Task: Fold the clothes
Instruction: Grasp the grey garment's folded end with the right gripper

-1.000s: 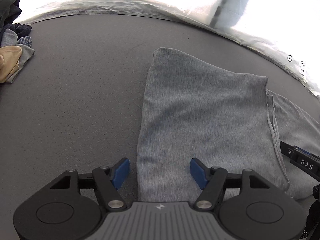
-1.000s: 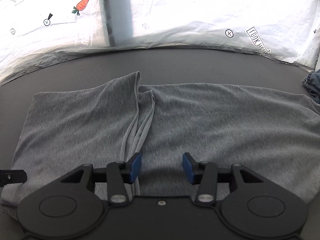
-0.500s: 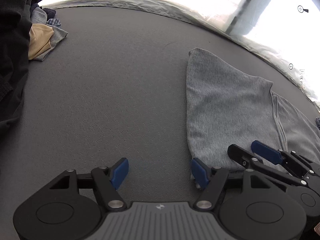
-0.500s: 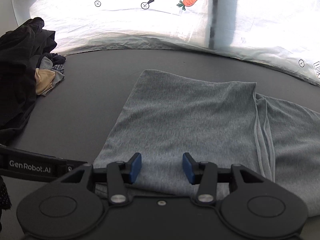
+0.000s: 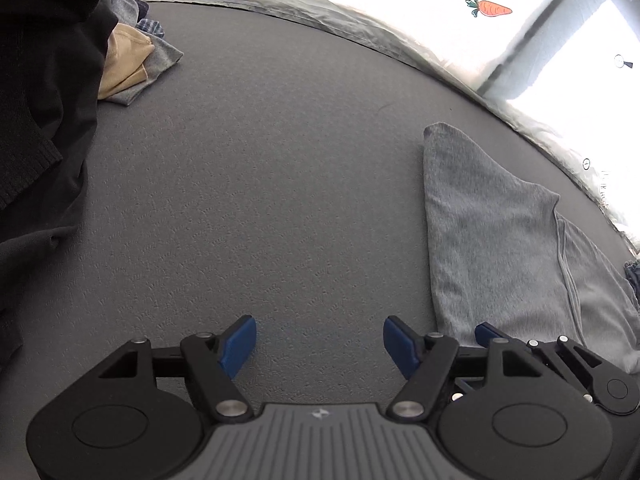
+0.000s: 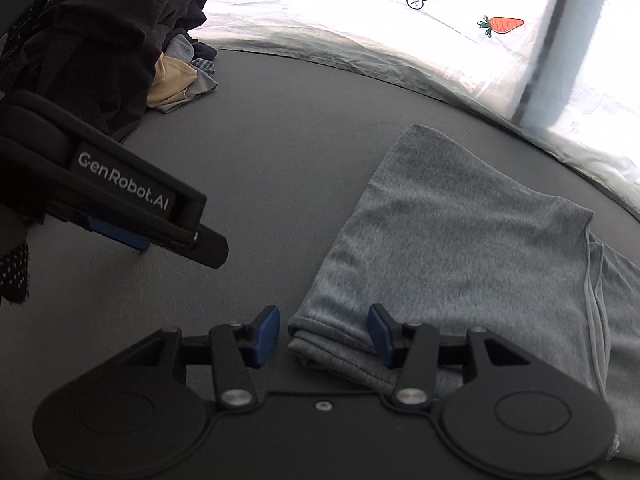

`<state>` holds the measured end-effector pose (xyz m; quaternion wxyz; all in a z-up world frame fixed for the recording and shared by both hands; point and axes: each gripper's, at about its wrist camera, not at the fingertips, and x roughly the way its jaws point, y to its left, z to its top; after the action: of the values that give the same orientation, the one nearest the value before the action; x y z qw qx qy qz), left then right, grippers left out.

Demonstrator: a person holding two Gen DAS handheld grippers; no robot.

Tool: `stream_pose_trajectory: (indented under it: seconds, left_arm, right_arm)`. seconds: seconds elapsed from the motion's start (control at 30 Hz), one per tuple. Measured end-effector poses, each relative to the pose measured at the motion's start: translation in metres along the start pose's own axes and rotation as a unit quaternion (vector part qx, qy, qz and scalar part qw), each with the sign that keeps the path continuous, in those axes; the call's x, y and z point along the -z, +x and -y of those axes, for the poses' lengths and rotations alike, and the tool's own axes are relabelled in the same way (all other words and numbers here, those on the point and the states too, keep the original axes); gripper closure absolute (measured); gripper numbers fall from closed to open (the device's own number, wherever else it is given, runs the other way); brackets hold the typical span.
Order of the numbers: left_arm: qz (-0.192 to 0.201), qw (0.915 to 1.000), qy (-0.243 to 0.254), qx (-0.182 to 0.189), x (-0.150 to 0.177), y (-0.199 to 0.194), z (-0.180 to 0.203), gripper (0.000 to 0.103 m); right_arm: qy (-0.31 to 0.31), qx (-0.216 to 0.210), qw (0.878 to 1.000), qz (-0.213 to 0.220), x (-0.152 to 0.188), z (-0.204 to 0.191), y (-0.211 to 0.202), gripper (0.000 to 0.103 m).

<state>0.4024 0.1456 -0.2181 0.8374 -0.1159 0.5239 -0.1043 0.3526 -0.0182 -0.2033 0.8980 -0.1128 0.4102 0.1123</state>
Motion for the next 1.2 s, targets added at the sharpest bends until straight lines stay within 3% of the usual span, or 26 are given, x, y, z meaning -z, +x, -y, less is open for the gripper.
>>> stream_pose_trajectory:
  seconds: [0.13,0.17,0.23,0.27,0.33,0.47,0.57,0.77,0.83,1.07,1.2]
  left_arm:
    - [0.005,1.0,-0.004,0.001,0.002,0.0,0.0,0.031]
    - [0.005,1.0,-0.006,0.001,0.002,0.0,0.0,0.031]
    - [0.003,0.9999,-0.01,0.002,0.002,0.0,-0.001,0.031]
    - [0.002,0.9999,-0.012,0.003,0.002,0.0,-0.001,0.031]
    - [-0.002,0.9998,-0.017,0.006,0.001,0.0,-0.002,0.031]
    - [-0.015,0.9971,-0.048,0.057,-0.003,0.0,0.0,0.031]
    - [-0.023,0.9937,-0.058,0.094,-0.007,0.005,0.012,0.031]
    - [-0.035,0.9898,-0.035,0.134,-0.018,0.024,0.054,0.031]
    - [-0.038,0.9902,-0.025,0.132,-0.022,0.033,0.065,0.031]
    - [-0.056,0.9899,-0.035,0.125,-0.046,0.066,0.085,0.031]
    - [-0.058,0.99,-0.047,0.119,-0.059,0.077,0.09,0.032]
  right_arm:
    - [0.007,0.0,1.0,0.008,0.002,0.006,0.0,0.052]
    - [0.011,0.002,1.0,0.011,0.003,0.009,0.0,0.064]
    - [0.016,0.002,1.0,0.013,0.003,0.014,0.0,0.074]
    - [0.025,0.001,1.0,0.014,0.003,0.017,-0.001,0.084]
    - [0.063,-0.012,0.998,0.014,0.001,0.029,-0.001,0.09]
    - [0.18,-0.061,0.982,0.011,0.002,0.059,-0.004,0.091]
    - [0.295,-0.106,0.95,0.005,0.011,0.088,-0.003,0.092]
    - [0.504,-0.165,0.848,-0.009,0.042,0.133,0.008,0.092]
    - [0.534,-0.175,0.827,-0.008,0.049,0.141,0.009,0.092]
    - [0.581,-0.205,0.788,-0.006,0.058,0.157,0.013,0.092]
    - [0.634,-0.232,0.738,-0.007,0.069,0.164,0.016,0.092]
